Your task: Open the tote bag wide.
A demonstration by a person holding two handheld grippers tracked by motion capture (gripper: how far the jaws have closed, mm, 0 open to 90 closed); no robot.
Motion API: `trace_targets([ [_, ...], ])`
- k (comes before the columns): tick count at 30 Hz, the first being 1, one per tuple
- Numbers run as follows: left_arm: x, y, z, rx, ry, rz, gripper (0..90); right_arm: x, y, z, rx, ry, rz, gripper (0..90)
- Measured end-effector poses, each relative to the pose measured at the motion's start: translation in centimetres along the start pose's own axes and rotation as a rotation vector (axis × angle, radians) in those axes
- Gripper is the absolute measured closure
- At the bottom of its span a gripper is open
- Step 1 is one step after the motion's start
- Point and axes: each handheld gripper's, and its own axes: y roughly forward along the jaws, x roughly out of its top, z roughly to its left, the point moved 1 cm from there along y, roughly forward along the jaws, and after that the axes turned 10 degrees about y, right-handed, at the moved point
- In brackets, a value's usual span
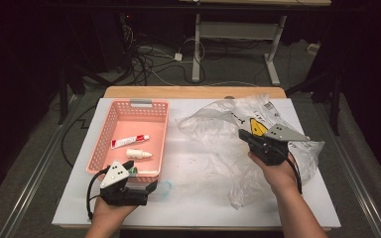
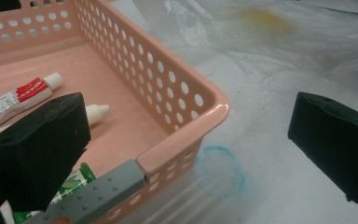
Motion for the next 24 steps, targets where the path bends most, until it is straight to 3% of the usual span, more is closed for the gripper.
trace_targets([
  [7,-0.1,-0.3,0.7,0.005,-0.015,-0.005,0.0,0.5,-0.4,0.1,0.01,0.001,-0.025,90.0],
  [11,0.1,-1.1,1.8,0.032,-0.023,-0.007,0.0,0.4,-0.2,0.2,0.024,-0.01,-0.021,90.0],
  [24,-0.5,-2.8,5.6,0.121,-0.102,0.0,0.0,0.3,0.0,0.2,0.038,-0.009,-0.019,90.0],
])
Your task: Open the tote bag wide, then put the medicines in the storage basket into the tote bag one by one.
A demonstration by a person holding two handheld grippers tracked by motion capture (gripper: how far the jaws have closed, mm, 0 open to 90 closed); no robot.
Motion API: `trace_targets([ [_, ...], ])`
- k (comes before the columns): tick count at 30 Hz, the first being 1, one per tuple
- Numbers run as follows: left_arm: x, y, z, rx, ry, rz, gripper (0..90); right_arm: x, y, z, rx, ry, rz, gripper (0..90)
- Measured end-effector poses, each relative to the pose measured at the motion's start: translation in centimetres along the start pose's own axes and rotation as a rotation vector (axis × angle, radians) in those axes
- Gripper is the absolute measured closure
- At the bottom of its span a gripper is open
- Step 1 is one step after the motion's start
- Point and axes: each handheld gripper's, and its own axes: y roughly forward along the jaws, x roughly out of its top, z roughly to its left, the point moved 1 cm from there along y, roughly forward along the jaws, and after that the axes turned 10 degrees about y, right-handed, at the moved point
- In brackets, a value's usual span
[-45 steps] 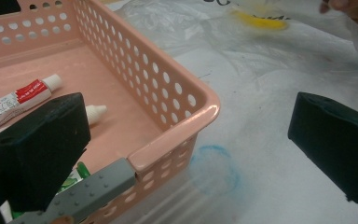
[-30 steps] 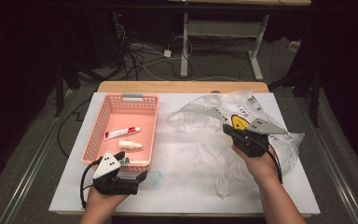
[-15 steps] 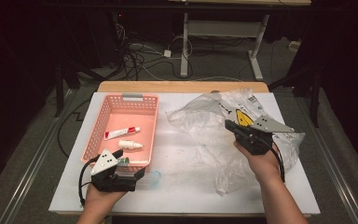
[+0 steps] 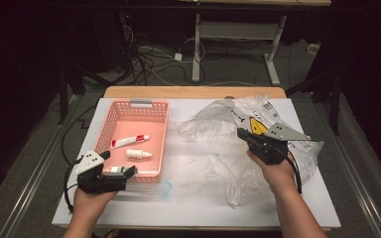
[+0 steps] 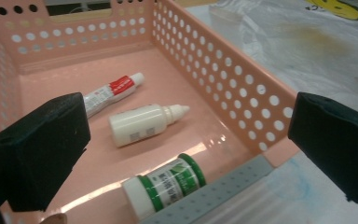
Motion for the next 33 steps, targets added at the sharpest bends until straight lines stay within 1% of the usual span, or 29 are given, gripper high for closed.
trace_targets([
  [7,0.0,0.4,0.7,0.015,-0.024,0.016,0.0,-0.2,0.2,-0.1,0.002,0.006,0.01,90.0],
  [9,0.1,0.6,0.9,0.02,-0.034,0.022,0.0,-0.2,0.3,-0.2,0.006,-0.001,0.009,90.0],
  [12,0.4,0.7,1.1,0.028,-0.047,0.029,0.0,-0.3,0.4,-0.1,0.006,0.002,0.016,90.0],
  [15,1.0,0.8,1.5,0.028,-0.044,0.043,0.0,-0.4,0.5,-0.2,0.008,-0.001,0.017,90.0],
  [16,1.2,0.9,1.6,0.023,-0.044,0.047,0.0,-0.5,0.5,-0.2,0.008,-0.003,0.019,90.0],
  [17,1.5,1.0,1.7,0.029,-0.042,0.051,0.0,-0.5,0.6,-0.3,0.007,-0.002,0.02,90.0],
  [19,2.0,1.1,1.9,0.016,-0.046,0.043,0.1,-0.5,0.6,-0.3,0.002,0.002,0.021,90.0],
  [21,2.7,1.2,2.0,0.012,-0.034,0.045,1.0,-0.5,0.5,-0.4,0.003,0.006,0.02,90.0],
  [25,4.2,1.7,2.1,-0.01,-0.015,0.04,2.7,-0.4,0.4,-0.6,0.003,0.009,0.016,90.0],
  [26,4.6,1.8,2.3,-0.009,-0.013,0.041,3.4,-0.4,0.4,-0.6,0.003,0.008,0.013,90.0],
  [27,4.9,1.9,2.4,-0.007,-0.013,0.042,3.9,-0.4,0.4,-0.6,0.007,0.007,0.009,90.0],
  [29,5.5,2.3,2.9,-0.02,-0.026,0.036,4.7,-0.2,0.4,-0.6,0.007,0.007,0.011,90.0],
  [31,6.0,2.8,3.2,-0.029,-0.028,0.043,7.2,-0.2,0.4,-0.6,0.012,0.003,0.007,90.0],
  [33,6.3,3.3,3.6,-0.032,-0.025,0.057,13.0,-0.2,0.5,-0.5,0.016,-0.004,0.011,90.0],
])
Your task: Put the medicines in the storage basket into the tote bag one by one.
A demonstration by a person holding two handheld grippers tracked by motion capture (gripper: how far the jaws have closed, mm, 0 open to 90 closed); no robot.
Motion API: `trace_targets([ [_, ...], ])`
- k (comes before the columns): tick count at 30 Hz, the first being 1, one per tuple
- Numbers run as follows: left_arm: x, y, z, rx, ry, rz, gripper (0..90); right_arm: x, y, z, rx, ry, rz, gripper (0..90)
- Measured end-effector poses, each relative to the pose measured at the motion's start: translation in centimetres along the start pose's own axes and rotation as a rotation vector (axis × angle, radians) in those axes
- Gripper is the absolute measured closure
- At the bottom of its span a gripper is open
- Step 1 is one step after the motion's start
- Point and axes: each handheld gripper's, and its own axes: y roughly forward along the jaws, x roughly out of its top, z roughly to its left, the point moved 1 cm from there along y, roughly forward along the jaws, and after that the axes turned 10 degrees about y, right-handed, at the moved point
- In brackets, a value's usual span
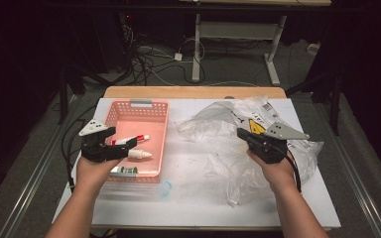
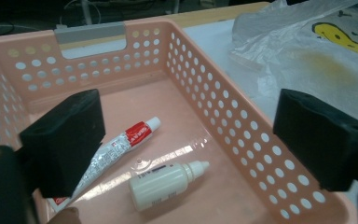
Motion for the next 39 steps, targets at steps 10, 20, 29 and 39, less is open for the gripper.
trace_targets([
  [10,0.3,3.7,2.5,0.005,-0.084,0.134,41.4,0.2,-0.2,0.0,0.006,-0.001,-0.004,90.0],
  [20,0.2,7.1,3.9,-0.038,-0.056,0.327,83.4,0.1,0.1,-0.1,0.008,-0.001,0.003,90.0],
  [29,-0.6,10.9,4.2,-0.065,-0.015,0.556,88.1,0.1,0.0,-0.1,0.011,-0.004,-0.004,90.0],
  [39,0.1,13.0,5.0,-0.039,0.0,0.552,88.1,0.1,-0.1,0.0,0.012,-0.002,0.001,90.0],
])
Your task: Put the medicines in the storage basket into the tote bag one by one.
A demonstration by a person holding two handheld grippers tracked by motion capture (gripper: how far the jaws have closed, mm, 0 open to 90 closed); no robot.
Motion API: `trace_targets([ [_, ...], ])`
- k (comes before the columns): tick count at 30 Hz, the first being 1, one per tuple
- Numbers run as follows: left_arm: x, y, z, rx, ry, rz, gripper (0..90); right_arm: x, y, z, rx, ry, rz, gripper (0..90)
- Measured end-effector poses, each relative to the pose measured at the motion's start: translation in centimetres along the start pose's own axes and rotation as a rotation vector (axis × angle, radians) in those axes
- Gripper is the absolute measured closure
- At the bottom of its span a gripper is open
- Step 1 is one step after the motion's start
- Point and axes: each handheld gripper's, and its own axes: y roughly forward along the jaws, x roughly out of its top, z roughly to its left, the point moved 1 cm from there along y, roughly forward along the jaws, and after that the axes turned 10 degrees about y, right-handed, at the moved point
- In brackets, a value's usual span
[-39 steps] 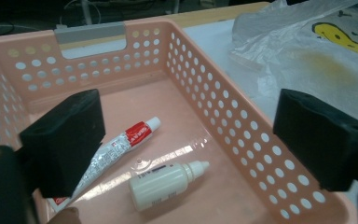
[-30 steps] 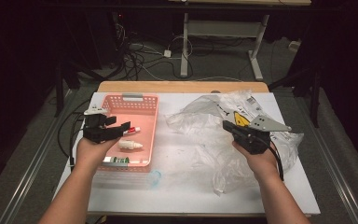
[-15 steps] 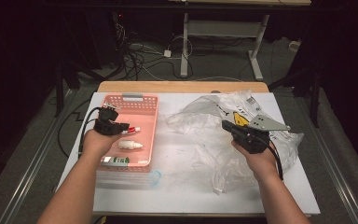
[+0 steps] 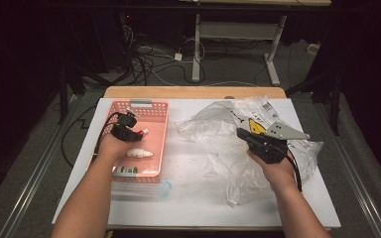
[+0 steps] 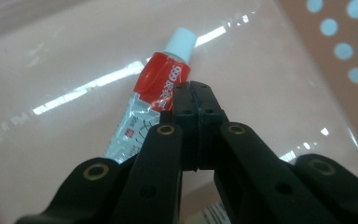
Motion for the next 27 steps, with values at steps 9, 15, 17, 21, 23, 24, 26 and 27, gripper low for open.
trace_targets([
  [9,0.2,-1.5,0.4,0.039,-0.017,-0.071,87.7,0.0,-0.1,-0.1,-0.001,0.003,-0.002,90.0],
  [15,0.0,-1.7,0.8,0.092,-0.03,-0.055,48.1,-0.1,-0.1,0.0,0.001,-0.003,-0.002,90.0],
  [17,0.0,-1.4,0.9,0.091,-0.042,-0.048,41.0,-0.1,-0.1,0.1,0.003,-0.001,-0.002,90.0],
  [21,0.1,-0.7,0.9,0.078,-0.048,-0.007,37.3,0.0,-0.1,0.0,0.004,-0.003,-0.002,90.0],
  [23,0.0,-0.3,1.0,0.08,-0.049,0.02,37.3,-0.1,-0.2,-0.1,0.001,-0.003,0.0,90.0],
  [24,-0.1,-0.2,1.1,0.081,-0.054,0.033,37.3,-0.1,-0.2,-0.1,0.001,-0.002,0.0,90.0],
  [26,-0.2,0.0,1.2,0.083,-0.069,0.05,37.3,-0.1,-0.2,0.0,0.001,0.0,-0.002,90.0],
  [27,-0.3,0.1,1.3,0.081,-0.071,0.06,37.3,-0.1,-0.2,0.0,0.001,0.0,-0.003,90.0],
])
